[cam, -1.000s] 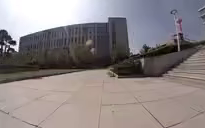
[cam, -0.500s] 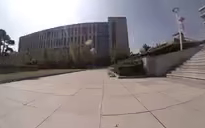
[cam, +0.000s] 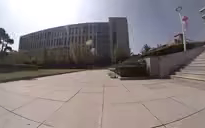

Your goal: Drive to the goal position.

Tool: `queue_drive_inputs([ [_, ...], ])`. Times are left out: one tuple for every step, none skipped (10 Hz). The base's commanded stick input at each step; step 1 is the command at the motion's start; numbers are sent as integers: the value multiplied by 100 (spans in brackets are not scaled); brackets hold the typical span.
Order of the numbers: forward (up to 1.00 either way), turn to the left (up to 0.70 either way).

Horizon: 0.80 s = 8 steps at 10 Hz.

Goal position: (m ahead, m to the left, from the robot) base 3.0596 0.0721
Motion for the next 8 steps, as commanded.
queue_drive_inputs([
  [70, 0],
  [70, 0],
  [70, 0],
  [70, 0],
  [70, 0],
  [70, 0],
  [70, 0],
  [70, 0],
])
